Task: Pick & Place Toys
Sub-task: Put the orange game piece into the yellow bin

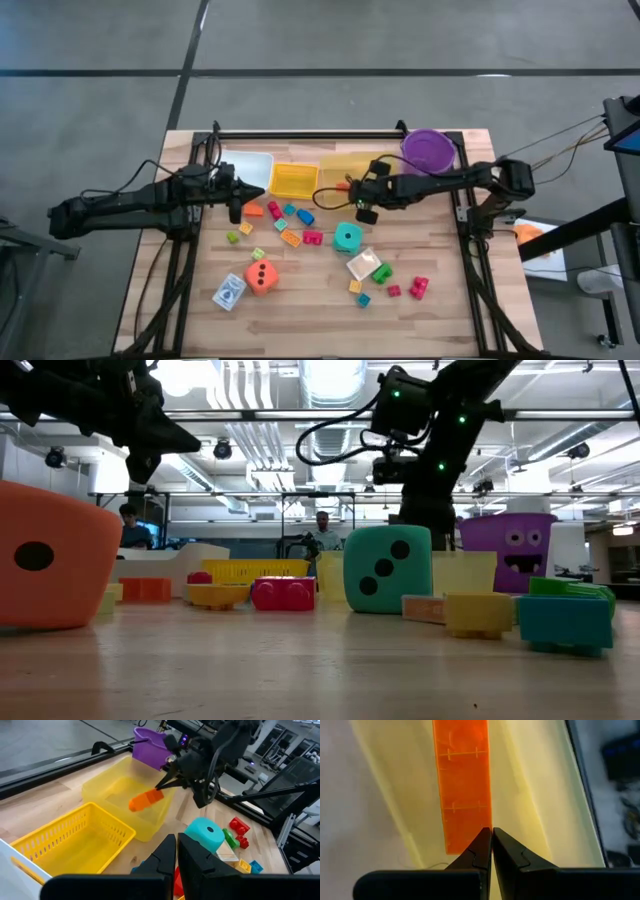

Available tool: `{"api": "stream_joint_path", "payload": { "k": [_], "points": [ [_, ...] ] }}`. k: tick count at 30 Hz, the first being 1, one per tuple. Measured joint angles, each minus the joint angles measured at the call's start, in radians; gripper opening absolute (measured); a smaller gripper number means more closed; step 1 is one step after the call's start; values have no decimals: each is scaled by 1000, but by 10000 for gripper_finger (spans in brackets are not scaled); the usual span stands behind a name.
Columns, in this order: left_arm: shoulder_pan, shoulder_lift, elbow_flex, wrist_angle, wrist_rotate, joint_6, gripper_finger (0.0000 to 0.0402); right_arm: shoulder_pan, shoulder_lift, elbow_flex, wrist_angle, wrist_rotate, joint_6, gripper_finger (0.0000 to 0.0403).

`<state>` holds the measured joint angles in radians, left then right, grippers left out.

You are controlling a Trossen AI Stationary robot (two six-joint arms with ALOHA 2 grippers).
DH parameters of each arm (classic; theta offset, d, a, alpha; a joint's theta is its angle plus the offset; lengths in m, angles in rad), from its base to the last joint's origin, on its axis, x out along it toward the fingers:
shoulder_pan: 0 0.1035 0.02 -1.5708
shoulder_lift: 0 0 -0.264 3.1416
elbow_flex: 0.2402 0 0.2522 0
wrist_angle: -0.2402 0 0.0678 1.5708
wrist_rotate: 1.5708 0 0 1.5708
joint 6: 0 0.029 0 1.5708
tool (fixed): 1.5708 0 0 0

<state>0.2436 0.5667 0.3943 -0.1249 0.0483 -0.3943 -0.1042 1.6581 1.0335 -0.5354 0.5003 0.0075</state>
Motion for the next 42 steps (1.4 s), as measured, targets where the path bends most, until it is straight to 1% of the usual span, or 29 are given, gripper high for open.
{"api": "stream_joint_path", "payload": {
  "k": [3,7,8,11,14,18,20,25,28,34,39,42],
  "points": [
    [0,0,0,0,0,0,20,-28,-11,31,-11,-82,-96,8],
    [0,0,0,0,0,0,20,-85,-34,86,-42,-245,-199,8],
    [0,0,0,0,0,0,20,-99,-35,105,-65,-269,-212,8],
    [0,0,0,0,0,0,20,-132,-22,154,-128,-285,-244,8],
    [0,0,0,0,0,0,20,-154,-10,176,-147,-342,-289,8],
    [0,0,0,0,0,0,19,-165,11,190,-178,-354,-324,8],
    [0,0,0,0,0,0,19,-177,20,191,-168,-378,-325,8],
    [0,0,0,0,0,0,19,-183,47,191,-162,-386,-348,8],
    [0,0,0,0,0,0,19,-190,68,191,-165,-425,-369,8],
    [0,0,0,0,0,0,19,-199,79,190,-142,-427,-383,8],
    [0,0,0,1,0,0,19,-207,89,189,-135,-467,-394,8],
    [0,0,0,0,0,0,19,-208,108,186,-131,-470,-389,8]
  ]
}}
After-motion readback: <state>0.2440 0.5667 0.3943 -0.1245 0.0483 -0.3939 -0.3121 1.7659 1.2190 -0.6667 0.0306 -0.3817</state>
